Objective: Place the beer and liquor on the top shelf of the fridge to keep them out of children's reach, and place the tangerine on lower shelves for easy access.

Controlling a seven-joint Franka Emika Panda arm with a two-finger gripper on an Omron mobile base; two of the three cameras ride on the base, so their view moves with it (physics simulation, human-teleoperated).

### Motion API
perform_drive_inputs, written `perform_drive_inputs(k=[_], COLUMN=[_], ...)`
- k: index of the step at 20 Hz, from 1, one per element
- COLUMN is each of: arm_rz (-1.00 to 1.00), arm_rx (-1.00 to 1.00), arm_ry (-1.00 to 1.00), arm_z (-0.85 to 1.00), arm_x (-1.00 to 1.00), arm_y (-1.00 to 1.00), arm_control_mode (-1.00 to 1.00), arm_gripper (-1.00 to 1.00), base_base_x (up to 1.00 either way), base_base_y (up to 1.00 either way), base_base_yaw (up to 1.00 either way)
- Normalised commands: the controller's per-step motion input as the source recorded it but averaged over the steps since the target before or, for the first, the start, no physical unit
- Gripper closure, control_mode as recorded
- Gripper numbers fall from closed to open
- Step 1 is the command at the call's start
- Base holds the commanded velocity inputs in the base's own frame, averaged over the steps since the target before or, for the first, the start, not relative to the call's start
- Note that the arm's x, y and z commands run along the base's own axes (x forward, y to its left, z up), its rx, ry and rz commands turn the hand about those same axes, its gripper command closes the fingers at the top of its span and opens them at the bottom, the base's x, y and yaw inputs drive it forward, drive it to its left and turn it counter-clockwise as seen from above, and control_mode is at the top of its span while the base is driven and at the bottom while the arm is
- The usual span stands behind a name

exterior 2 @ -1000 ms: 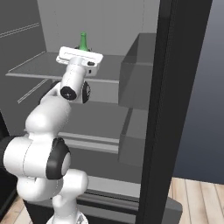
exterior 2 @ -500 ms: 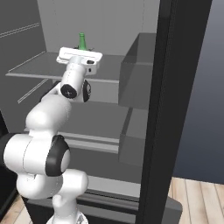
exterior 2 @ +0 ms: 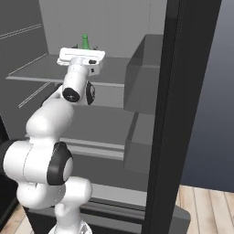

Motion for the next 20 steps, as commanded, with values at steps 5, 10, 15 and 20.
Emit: perform_drive_inputs(k=[5, 10, 15, 20], arm_rz=[0.00, 0.00, 0.00, 0.00], arm_rx=[-0.08, -0.10, -0.08, -0.07], arm_ry=[-0.09, 0.00, 0.03, 0.09], arm_z=[0.16, 0.00, 0.02, 0.35], arm_x=[-0.42, -0.95, -1.00, -0.97], arm_y=[-0.02, -0.13, -0.22, -0.18], arm_control_mode=[-1.00, -1.00, -1.00, -1.00], arm_gripper=[-1.00, -1.00, -1.00, -1.00], base_base_x=[0.00, 0.00, 0.00, 0.00], base_base_y=[0.00, 0.00, 0.00, 0.00], base_base_yaw=[0.00, 0.00, 0.00, 0.00])
